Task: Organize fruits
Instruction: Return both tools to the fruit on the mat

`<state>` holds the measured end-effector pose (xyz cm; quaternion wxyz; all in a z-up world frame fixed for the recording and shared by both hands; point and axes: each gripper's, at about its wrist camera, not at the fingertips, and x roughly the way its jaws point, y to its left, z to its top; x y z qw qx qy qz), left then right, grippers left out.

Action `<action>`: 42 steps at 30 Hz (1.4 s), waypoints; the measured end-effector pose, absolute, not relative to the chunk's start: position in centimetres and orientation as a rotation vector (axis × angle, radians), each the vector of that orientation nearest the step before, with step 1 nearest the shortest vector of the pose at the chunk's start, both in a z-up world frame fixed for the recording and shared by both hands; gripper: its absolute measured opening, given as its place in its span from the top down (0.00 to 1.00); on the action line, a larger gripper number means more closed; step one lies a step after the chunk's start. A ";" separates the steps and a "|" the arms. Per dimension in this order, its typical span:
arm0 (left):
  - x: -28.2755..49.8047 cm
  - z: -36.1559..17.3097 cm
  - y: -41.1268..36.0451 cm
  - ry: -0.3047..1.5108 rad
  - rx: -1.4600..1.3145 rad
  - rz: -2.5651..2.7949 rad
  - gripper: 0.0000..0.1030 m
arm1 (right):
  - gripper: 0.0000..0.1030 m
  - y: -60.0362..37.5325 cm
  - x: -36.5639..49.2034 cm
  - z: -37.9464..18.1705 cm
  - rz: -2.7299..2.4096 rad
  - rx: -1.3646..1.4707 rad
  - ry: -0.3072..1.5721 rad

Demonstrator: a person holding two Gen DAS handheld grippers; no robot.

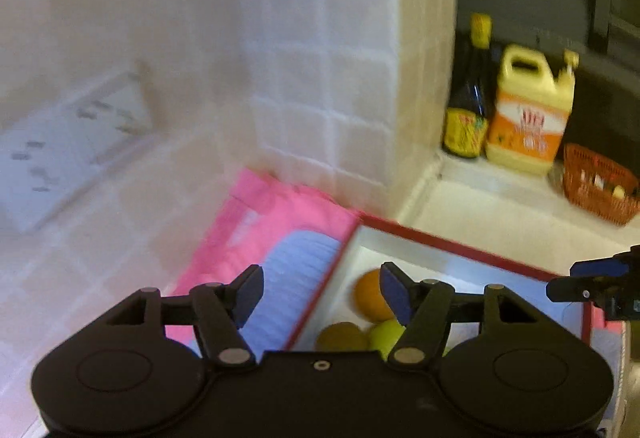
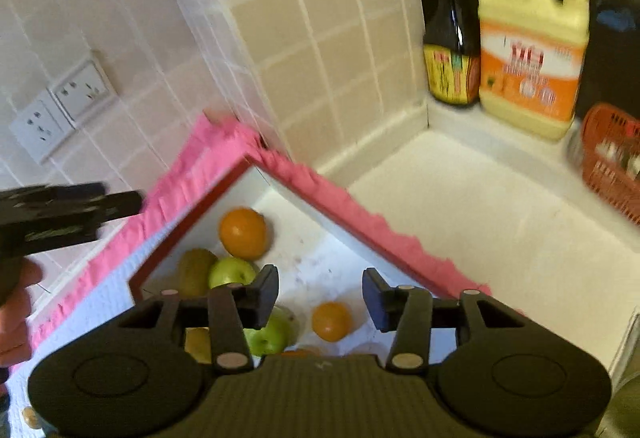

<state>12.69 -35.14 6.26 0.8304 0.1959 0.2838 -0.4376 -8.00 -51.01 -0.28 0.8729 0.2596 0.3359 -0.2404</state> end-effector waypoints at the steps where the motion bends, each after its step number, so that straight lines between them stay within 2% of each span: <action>1: 12.3 7.4 -33.9 0.579 0.400 -0.917 0.25 | 0.50 -50.5 -8.0 0.3 -0.497 0.536 0.691; 4: 11.1 10.8 -29.5 0.493 0.362 -0.856 0.24 | 0.47 -48.4 -7.6 2.6 -0.460 0.503 0.655; 9: 9.9 15.1 -20.6 0.382 0.336 -0.693 0.23 | 0.33 -43.8 -5.3 5.9 -0.370 0.425 0.593; 14: 9.0 17.7 -11.3 0.338 0.282 -0.500 0.23 | 0.33 -38.2 -1.7 7.7 -0.223 0.349 0.584; 19: 8.0 18.1 -3.3 0.351 0.237 -0.322 0.23 | 0.32 -32.9 1.9 8.0 -0.085 0.301 0.614; 27: 6.2 14.9 6.0 0.453 0.195 -0.118 0.23 | 0.29 -24.5 6.8 7.7 0.104 0.219 0.661; 33: 5.2 10.9 10.2 0.563 0.142 -0.057 0.23 | 0.28 -19.9 9.5 6.2 0.189 0.191 0.723; 42: 2.7 2.1 10.4 0.749 0.067 -0.111 0.22 | 0.27 -15.9 14.0 1.8 0.244 0.151 0.850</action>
